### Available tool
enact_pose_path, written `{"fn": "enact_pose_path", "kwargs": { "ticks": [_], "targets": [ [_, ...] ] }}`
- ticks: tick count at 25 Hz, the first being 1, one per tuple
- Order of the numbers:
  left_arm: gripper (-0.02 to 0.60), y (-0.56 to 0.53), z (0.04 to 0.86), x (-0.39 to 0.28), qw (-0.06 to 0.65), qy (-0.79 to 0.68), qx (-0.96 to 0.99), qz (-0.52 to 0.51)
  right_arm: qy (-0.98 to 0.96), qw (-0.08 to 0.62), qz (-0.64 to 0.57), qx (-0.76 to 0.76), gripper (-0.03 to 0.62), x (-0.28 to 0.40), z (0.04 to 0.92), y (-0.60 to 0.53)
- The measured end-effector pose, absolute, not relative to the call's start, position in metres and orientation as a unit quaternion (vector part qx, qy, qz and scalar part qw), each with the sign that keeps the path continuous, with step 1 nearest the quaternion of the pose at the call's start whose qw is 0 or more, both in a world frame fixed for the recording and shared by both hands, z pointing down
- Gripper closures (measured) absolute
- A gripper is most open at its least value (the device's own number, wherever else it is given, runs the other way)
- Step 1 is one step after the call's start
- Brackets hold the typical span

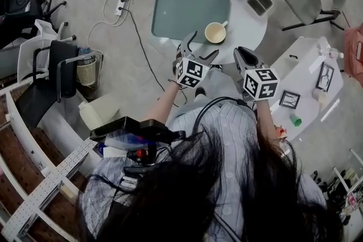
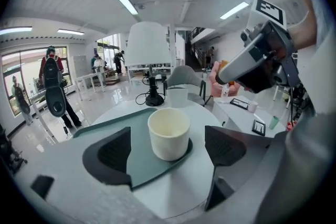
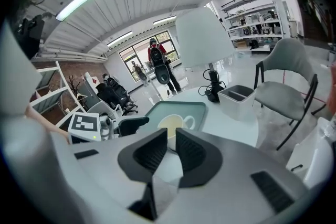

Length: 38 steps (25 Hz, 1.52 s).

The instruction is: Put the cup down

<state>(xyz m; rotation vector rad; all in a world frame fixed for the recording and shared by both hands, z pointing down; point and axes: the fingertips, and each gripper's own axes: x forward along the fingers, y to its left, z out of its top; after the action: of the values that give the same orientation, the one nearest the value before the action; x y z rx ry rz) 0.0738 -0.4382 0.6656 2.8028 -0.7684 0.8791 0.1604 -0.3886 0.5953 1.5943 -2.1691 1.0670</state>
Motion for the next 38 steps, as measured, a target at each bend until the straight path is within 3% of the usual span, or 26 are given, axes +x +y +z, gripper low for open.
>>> {"fn": "enact_pose_path", "kwargs": {
  "ticks": [10,16,18,21,26,29,38],
  "targets": [
    [0.129,-0.428,0.586,0.047,0.093,-0.289,0.929,0.212,-0.76,0.111,0.344,0.539,0.528,0.125,0.583,-0.381],
    [0.161,-0.388,0.549,0.027,0.107,-0.282,0.931,0.204,-0.773,0.097,0.324,0.536,0.528,0.099,0.565,-0.361],
    [0.192,-0.377,0.535,0.017,0.107,-0.287,0.931,0.199,-0.777,0.092,0.318,0.535,0.528,0.089,0.559,-0.353],
    [0.305,-0.365,0.524,0.0,0.111,-0.299,0.926,0.201,-0.783,0.084,0.31,0.533,0.528,0.075,0.553,-0.346],
    [0.384,-0.344,0.518,-0.029,0.125,-0.319,0.919,0.194,-0.789,0.077,0.3,0.531,0.528,0.054,0.549,-0.328],
    [0.505,-0.325,0.513,-0.053,0.126,-0.343,0.912,0.185,-0.789,0.077,0.298,0.532,0.528,0.04,0.547,-0.307],
    [0.515,-0.273,0.511,-0.088,0.141,-0.349,0.91,0.175,-0.781,0.092,0.29,0.546,0.528,0.017,0.535,-0.247]
  ]
}}
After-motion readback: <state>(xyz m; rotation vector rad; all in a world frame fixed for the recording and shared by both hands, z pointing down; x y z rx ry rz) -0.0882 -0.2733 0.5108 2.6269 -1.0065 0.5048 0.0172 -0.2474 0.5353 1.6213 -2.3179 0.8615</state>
